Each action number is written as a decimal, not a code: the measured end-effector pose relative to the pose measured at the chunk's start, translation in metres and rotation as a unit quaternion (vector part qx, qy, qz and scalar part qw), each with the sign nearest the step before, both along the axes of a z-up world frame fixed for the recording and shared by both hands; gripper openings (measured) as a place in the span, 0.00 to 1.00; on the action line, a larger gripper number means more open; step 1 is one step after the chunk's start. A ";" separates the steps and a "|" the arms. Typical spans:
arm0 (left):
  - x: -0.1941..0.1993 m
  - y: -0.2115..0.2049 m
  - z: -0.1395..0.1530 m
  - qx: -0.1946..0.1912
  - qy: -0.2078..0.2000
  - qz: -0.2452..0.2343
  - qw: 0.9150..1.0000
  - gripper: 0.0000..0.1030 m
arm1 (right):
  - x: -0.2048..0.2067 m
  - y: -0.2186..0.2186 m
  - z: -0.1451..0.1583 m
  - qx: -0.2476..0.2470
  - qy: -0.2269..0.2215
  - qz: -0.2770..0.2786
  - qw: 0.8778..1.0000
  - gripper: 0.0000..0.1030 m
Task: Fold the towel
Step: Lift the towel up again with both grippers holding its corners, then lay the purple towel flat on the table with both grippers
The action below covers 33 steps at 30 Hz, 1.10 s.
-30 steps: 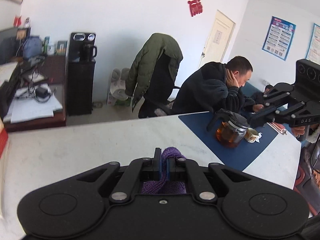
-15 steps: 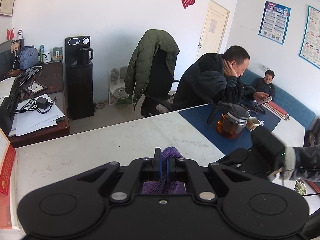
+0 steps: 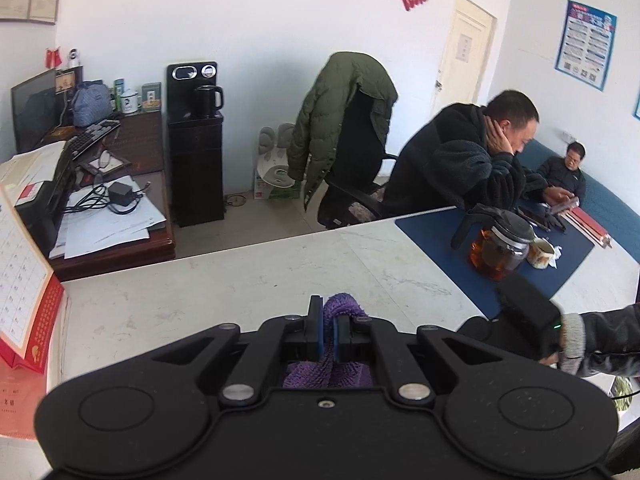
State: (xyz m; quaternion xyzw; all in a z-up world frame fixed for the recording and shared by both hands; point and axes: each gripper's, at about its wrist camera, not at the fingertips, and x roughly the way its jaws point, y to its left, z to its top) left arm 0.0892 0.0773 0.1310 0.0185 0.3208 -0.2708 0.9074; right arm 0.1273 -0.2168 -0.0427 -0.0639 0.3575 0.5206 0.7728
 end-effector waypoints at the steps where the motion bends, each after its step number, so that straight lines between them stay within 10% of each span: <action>1: -0.001 0.005 -0.001 -0.004 -0.001 0.006 1.000 0.04 | -0.003 -0.004 0.007 0.003 -0.007 -0.003 1.000 0.02; 9: 0.014 0.041 -0.002 -0.031 -0.014 0.052 0.998 0.04 | 0.014 -0.030 0.092 -0.015 -0.121 -0.082 0.989 0.02; 23: 0.027 0.061 0.097 -0.010 -0.154 0.026 0.988 0.04 | 0.060 -0.032 0.253 -0.051 -0.355 -0.128 0.925 0.02; 27: 0.004 0.049 0.071 0.022 -0.129 0.001 0.991 0.04 | 0.034 -0.034 0.227 -0.074 -0.352 -0.113 0.926 0.02; 33: -0.040 0.014 -0.053 0.063 0.036 -0.031 0.997 0.04 | -0.005 -0.032 0.120 -0.123 -0.244 -0.092 0.958 0.02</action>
